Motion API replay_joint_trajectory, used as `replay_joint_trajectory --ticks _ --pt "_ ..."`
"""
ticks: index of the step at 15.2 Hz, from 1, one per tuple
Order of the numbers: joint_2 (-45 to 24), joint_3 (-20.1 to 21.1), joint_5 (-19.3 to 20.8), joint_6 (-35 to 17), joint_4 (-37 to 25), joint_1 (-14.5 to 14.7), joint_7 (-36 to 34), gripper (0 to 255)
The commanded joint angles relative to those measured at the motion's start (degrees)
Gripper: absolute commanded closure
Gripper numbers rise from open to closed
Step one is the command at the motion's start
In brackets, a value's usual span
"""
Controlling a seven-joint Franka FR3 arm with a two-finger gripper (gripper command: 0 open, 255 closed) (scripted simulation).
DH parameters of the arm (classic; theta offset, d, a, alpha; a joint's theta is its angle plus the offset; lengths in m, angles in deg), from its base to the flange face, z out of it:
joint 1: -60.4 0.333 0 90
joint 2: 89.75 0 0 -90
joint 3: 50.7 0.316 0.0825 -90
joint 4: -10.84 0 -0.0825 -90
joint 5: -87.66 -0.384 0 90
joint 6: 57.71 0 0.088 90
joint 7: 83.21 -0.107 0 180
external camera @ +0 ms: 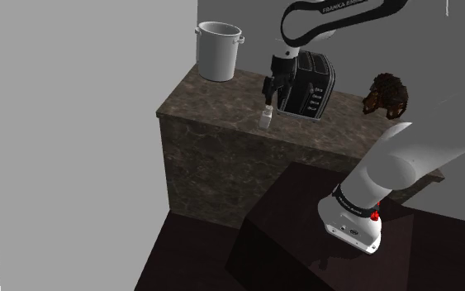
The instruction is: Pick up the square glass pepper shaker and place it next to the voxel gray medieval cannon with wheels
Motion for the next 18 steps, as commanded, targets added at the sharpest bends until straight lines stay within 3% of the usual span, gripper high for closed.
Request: replay_joint_trajectory --ticks 1,3,10,18 --pt "-4.33 -0.74 -0.04 -2.7 -2.22 -0.45 0.61 0" --pt "-7.52 -1.27 -0.19 -4.65 -3.79 -0.81 1.11 0" --pt "-9.38 -1.34 -0.27 -10.33 0.03 -0.83 1.2 0" --pt "-9.57 -1.35 -0.28 -10.79 0.3 -0.83 1.22 0"
